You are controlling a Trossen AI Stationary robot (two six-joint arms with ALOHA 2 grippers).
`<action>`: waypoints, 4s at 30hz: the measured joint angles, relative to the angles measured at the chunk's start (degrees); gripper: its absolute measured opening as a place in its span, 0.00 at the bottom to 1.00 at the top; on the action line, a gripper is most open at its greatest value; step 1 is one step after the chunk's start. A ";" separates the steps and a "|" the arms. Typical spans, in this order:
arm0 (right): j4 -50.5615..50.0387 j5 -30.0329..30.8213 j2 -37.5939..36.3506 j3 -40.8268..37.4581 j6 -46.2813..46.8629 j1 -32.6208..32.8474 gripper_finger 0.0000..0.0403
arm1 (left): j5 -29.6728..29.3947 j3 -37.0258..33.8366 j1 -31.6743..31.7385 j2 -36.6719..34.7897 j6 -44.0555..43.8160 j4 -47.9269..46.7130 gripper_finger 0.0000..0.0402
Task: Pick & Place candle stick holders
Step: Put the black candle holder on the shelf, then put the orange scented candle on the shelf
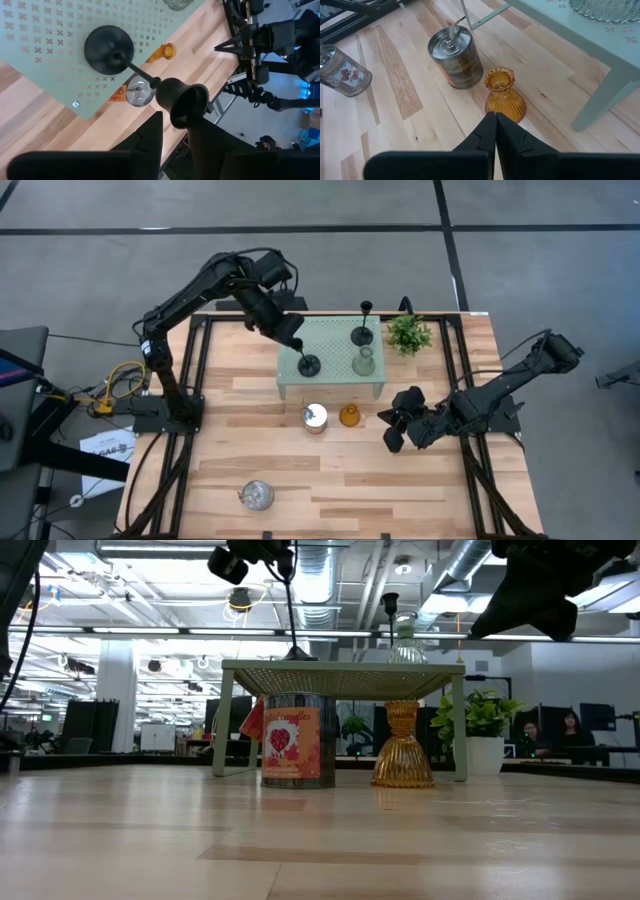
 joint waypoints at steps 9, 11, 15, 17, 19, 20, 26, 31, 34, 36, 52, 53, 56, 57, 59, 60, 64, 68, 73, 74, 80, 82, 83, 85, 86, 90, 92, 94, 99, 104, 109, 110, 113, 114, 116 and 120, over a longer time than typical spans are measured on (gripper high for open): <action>0.00 0.00 0.00 0.00 0.06 0.01 0.00 | 3.07 0.00 2.17 -0.44 -0.07 2.54 0.22; 0.00 -0.01 0.00 0.00 0.06 0.01 0.00 | 3.21 0.11 2.30 -0.84 -0.27 3.67 0.22; 0.00 0.00 0.00 0.00 0.08 0.01 0.00 | 3.52 0.11 3.06 -2.13 -0.26 4.70 0.22; 0.00 0.00 0.00 0.00 0.09 0.01 0.00 | 3.80 0.11 3.17 -3.13 -0.28 4.94 0.22; 0.00 0.00 0.00 0.00 0.10 0.01 0.00 | 4.21 0.11 3.24 -4.31 -0.26 5.26 0.22; 0.00 0.00 -0.01 0.00 0.10 0.01 0.00 | 4.69 0.11 3.21 -4.89 -0.22 5.35 0.22; 0.15 -0.15 0.00 0.00 0.16 0.01 0.00 | 5.57 0.11 1.72 -9.45 1.26 6.01 0.22; 1.03 -0.25 -0.02 0.00 0.14 0.01 0.00 | 5.23 0.11 -2.42 -13.28 5.61 8.12 0.22; 1.41 -1.48 -0.02 0.00 0.14 -0.01 0.00 | 1.73 0.11 -6.54 -15.28 8.45 10.95 0.22; 1.87 -2.84 -0.02 0.00 0.14 0.01 0.00 | -2.23 0.11 -9.80 -16.12 10.66 12.39 0.21; 7.23 -4.72 -0.02 -0.02 0.01 0.01 0.00 | -14.19 0.02 -31.39 -12.56 16.96 16.91 0.09; 7.29 -4.72 -0.02 -0.02 -0.01 0.01 0.00 | -13.68 0.02 -31.62 -12.19 16.94 17.23 0.09; 7.69 -4.72 -0.04 -0.02 0.01 0.01 0.00 | -13.11 0.02 -31.78 -11.31 16.81 18.37 0.09; 8.07 -4.72 -0.04 -0.02 0.03 0.01 0.00 | -13.08 0.06 -31.76 -10.93 16.77 18.63 0.09; 8.57 -4.72 -0.04 0.02 0.01 0.01 0.00 | -13.09 0.07 -31.73 -10.62 16.74 18.69 0.09; 8.59 -4.72 -0.04 0.02 0.03 0.01 0.00 | -13.07 0.08 -31.73 -10.25 16.74 18.79 0.09; 8.92 -4.70 -0.04 0.02 0.04 -0.01 0.00 | -12.76 0.09 -31.76 -9.34 16.74 19.59 0.09; 9.86 -4.72 -0.03 0.02 0.18 -0.03 0.00 | -12.79 0.11 -31.73 -8.54 16.20 19.75 0.09; 10.65 -7.85 -0.04 0.02 0.20 -0.13 0.00 | -14.45 0.09 -33.20 -7.91 15.64 19.56 0.03; 10.75 -7.94 -0.04 0.02 0.19 -0.12 0.00 | -15.83 0.09 -33.90 -8.03 16.74 19.57 0.01; 10.73 -8.02 -0.04 0.02 0.17 -0.12 0.00 | -29.02 0.09 -39.41 -10.06 22.36 18.35 0.01; 10.72 -8.02 -0.04 0.02 0.17 -0.12 0.00 | -33.55 0.09 -41.72 -10.96 21.54 16.23 0.01; 10.65 -8.02 -0.04 0.02 0.16 -0.12 0.00 | -35.43 0.09 -42.68 -11.46 21.07 15.03 0.01; 10.58 -7.87 -0.04 0.02 0.12 -0.14 0.00 | -38.30 0.09 -44.53 -12.28 19.33 12.95 0.01; 10.50 -7.87 -0.04 0.02 0.14 -0.14 0.00 | -39.36 0.09 -45.45 -12.53 18.05 11.54 0.01; 10.30 -7.82 -0.04 0.02 0.11 -0.14 0.00 | -40.77 0.09 -48.84 -12.85 13.62 8.11 0.01; 10.31 -7.76 -0.04 0.02 0.04 -0.14 0.00 | -41.86 0.09 -50.99 -12.79 12.09 6.73 0.01; 10.29 -7.63 -0.04 0.02 0.02 -0.18 0.00 | -43.21 0.09 -53.41 -12.50 10.81 5.26 0.01; 10.27 -7.61 -0.04 0.02 0.03 -0.18 0.00 | -47.66 0.05 -58.53 -11.87 7.46 -1.00 0.01; 10.28 -7.52 -0.04 0.02 0.04 -0.59 0.00 | -51.85 -4.06 -62.92 -14.12 3.54 -0.66 0.01; 10.27 -7.52 -0.04 0.02 0.04 -1.46 0.00 | -53.44 -15.05 -64.58 -18.67 -3.99 -0.99 0.01; 10.29 -7.52 -0.04 0.02 0.06 -1.59 0.00 | -53.44 -17.91 -64.68 -19.81 -5.31 -1.00 0.01; 10.29 -7.56 -0.04 0.02 0.05 -1.95 0.00 | -53.29 -26.98 -64.74 -23.53 -8.57 0.58 0.01; 10.29 -7.56 -0.04 0.02 0.06 -1.95 0.00 | -52.95 -30.07 -64.73 -24.79 -9.14 2.11 0.01; 10.29 -7.61 -0.04 0.02 0.06 -1.95 0.00 | -52.50 -36.44 -64.67 -27.61 -9.76 6.98 0.01; 10.32 -7.73 -0.04 0.02 0.17 -1.93 0.00 | -50.06 -47.85 -64.72 -33.51 -9.84 19.91 0.01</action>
